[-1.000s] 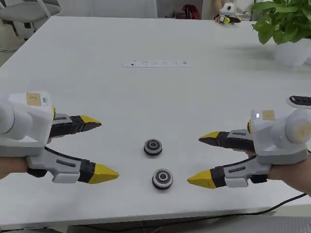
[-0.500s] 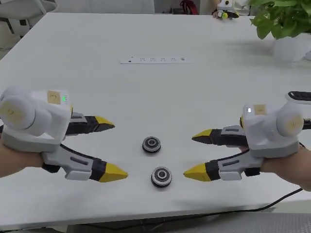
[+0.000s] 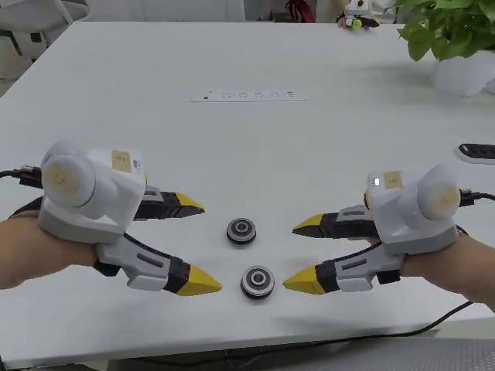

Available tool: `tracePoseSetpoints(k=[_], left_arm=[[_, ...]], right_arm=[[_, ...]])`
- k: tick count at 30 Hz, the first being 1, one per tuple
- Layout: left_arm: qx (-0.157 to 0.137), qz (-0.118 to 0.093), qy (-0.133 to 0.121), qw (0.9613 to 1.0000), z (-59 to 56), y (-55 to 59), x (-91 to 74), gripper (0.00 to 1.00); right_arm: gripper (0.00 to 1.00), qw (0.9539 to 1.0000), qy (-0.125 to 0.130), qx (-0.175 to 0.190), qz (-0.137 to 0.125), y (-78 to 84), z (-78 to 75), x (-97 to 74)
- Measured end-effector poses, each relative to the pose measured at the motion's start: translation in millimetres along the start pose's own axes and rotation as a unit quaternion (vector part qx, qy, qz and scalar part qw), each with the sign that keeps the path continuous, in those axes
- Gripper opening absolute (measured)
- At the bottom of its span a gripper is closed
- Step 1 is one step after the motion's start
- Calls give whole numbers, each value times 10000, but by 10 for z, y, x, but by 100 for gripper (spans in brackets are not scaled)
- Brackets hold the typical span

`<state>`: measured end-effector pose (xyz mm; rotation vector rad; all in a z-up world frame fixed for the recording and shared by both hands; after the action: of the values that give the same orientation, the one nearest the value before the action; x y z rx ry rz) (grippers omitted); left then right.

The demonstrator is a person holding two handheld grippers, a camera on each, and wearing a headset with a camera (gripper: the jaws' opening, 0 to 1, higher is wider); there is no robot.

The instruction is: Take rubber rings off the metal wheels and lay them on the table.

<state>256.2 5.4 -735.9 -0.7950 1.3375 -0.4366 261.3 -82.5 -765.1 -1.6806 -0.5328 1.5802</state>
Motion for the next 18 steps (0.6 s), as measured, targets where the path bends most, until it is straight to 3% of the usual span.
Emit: tracePoseSetpoints(k=[18], left_arm=[[73, 75, 291, 9995, -114, -82, 239, 61]], right_arm=[[50, 9998, -140, -64, 98, 62, 83, 111]])
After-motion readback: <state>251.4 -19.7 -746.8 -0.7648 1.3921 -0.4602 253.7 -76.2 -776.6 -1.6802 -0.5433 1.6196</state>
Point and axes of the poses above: the centre of the closed fingertips' face, and the gripper's own axes: x roughly forward along the fingers, z roughly to its left, y roughly out of its underside, the point moved 1 cm from there along -x, roughly backward along the fingers, and after that the axes turned 9 degrees about z, right-handed, at the moved point
